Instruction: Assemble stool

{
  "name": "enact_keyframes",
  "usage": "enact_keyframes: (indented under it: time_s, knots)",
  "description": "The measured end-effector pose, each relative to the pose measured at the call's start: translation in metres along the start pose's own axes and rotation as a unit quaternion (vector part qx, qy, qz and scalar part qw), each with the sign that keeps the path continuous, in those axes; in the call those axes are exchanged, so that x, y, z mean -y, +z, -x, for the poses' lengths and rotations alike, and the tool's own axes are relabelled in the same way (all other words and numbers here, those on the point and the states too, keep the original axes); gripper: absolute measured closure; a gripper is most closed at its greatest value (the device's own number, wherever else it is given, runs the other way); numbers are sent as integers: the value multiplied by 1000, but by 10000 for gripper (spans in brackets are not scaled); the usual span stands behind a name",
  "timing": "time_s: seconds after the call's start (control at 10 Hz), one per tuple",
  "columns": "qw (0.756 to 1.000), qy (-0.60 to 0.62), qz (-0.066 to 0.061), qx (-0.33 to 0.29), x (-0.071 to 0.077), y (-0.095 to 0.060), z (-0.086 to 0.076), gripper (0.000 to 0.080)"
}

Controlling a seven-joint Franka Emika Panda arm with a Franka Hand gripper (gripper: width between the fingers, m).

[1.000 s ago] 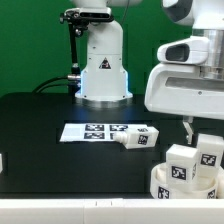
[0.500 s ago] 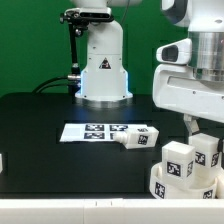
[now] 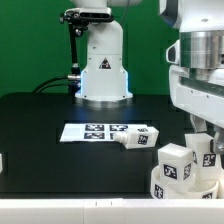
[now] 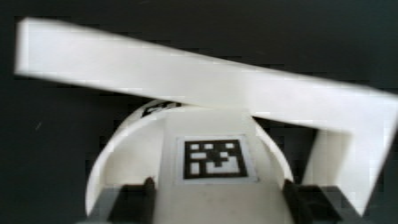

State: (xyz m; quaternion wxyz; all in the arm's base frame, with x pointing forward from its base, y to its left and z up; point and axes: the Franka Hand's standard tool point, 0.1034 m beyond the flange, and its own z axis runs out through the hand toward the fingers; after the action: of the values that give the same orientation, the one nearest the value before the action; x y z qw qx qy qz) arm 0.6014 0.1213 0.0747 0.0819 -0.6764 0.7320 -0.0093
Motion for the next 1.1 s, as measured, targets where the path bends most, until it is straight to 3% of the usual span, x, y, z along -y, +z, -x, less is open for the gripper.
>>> enact_keyframes:
  time_s: [0.1,0.3,0.5,0.7,0.8,0.9,1.1]
  knots:
    - [997,72,-7,13,1,0,0,462]
    - [995,94,-9,19,1,0,1,462]
    - [998,60,-9,19,1,1,1,210]
    - [997,-72,-13,24,2,-11,2,166]
    - [986,-166,-13,30,1,-21,4,155]
    - [968,-249,2,37,-4,-24,9,155]
    - [948,-316,-1,36,-3,-23,8,150]
